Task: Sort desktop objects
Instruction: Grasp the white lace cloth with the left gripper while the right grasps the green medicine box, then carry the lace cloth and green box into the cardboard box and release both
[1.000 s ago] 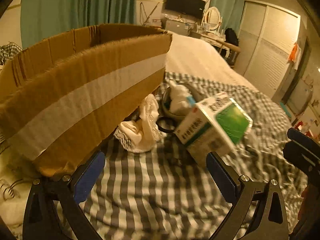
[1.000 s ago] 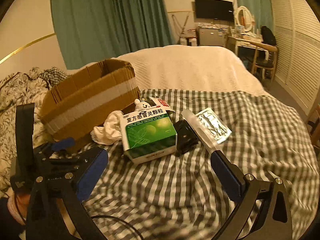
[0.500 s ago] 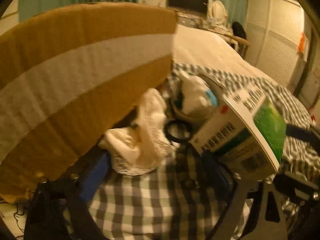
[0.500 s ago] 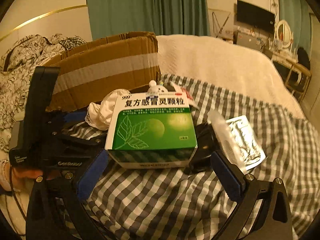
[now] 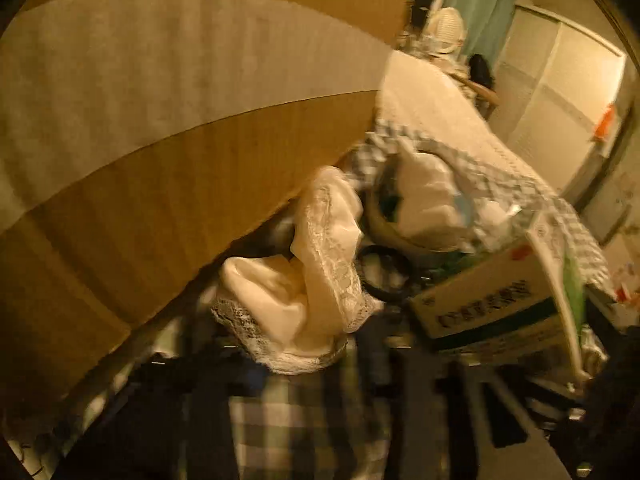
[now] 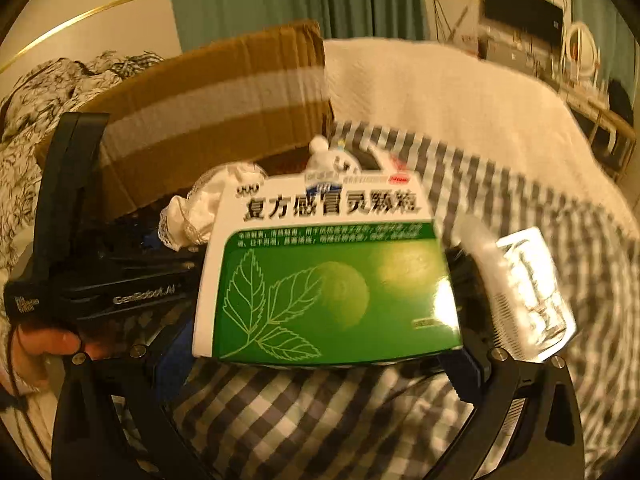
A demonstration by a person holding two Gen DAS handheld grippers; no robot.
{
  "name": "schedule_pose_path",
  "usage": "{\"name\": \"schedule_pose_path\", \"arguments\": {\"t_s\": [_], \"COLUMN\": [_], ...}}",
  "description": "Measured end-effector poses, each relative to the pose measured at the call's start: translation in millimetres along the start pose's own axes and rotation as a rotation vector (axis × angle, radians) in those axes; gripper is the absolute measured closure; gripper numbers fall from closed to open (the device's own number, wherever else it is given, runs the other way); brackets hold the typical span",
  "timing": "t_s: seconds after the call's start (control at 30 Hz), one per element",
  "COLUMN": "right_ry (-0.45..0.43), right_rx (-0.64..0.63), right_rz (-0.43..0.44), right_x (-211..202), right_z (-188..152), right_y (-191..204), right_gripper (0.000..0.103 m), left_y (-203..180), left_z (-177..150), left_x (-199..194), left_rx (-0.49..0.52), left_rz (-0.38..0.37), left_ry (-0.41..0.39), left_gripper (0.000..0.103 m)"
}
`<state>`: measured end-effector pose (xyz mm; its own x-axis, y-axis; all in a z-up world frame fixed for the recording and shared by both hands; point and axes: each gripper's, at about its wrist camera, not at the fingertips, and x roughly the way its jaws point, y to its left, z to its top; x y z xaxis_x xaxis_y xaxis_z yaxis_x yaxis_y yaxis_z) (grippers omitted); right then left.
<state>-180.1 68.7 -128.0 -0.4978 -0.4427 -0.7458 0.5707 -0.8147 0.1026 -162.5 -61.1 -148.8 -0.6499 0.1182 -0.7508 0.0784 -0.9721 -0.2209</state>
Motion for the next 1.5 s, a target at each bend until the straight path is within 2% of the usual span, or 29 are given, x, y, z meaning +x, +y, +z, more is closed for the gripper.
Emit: {"name": "schedule_pose_path", "arguments": {"t_s": [0.03,0.1,0.17,0.27,0.43,0.5,0.63,0.77,0.97,1.07,1.2,1.33,1.5], "right_ry": [0.000,-0.012,-0.036,-0.058,-0.118,-0.117,-0.155,-0.212,-0.292,-0.319,-0.332,-0.327,-0.320], "right_rx": [0.010,0.034,0.080,0.100,0.150,0.147,0.140,0.148,0.126,0.099,0.073,0.086,0.139], "right_rz": [-0.004,-0.020,-0.017,-0.066,-0.102,-0.115,-0.155,-0.131,-0.077,-0.051,-0.029,0.023,0.024], "right_x": [0,-3,-13,-30,-66,-77,-106,-136,-159,-159,-141,-111,-75], "right_z": [-2,-8,-14,-21,-21,-17,-7,14,60,84,122,151,170], "right_y": [1,1,0,1,3,6,17,33,72,94,118,133,140], "right_gripper": [0.001,0.010,0.010,0.011,0.011,0.011,0.011,0.011,0.011,0.011,0.011,0.011,0.011], "left_y": [-2,-3,0,-3,-14,-18,-28,-27,-2,18,64,108,137], "left_z": [0,-1,-1,1,4,7,19,35,62,74,88,102,103], "left_x": [-2,-6,-11,-19,-37,-48,-77,-118,-187,-209,-225,-213,-185], "left_rx": [0.011,0.012,-0.012,-0.020,0.018,0.042,0.101,0.137,0.121,0.089,0.025,-0.061,-0.090], "left_rz": [-0.007,-0.013,-0.026,-0.046,-0.072,-0.081,-0.084,-0.096,-0.089,-0.060,-0.006,0.032,0.061], "left_ry": [-0.003,-0.013,-0.023,-0.042,-0.075,-0.100,-0.185,-0.306,-0.465,-0.515,-0.540,-0.499,-0.426], "left_gripper": [0.085,0.089,0.089,0.090,0.090,0.090,0.090,0.090,0.090,0.090,0.090,0.090,0.090]}}
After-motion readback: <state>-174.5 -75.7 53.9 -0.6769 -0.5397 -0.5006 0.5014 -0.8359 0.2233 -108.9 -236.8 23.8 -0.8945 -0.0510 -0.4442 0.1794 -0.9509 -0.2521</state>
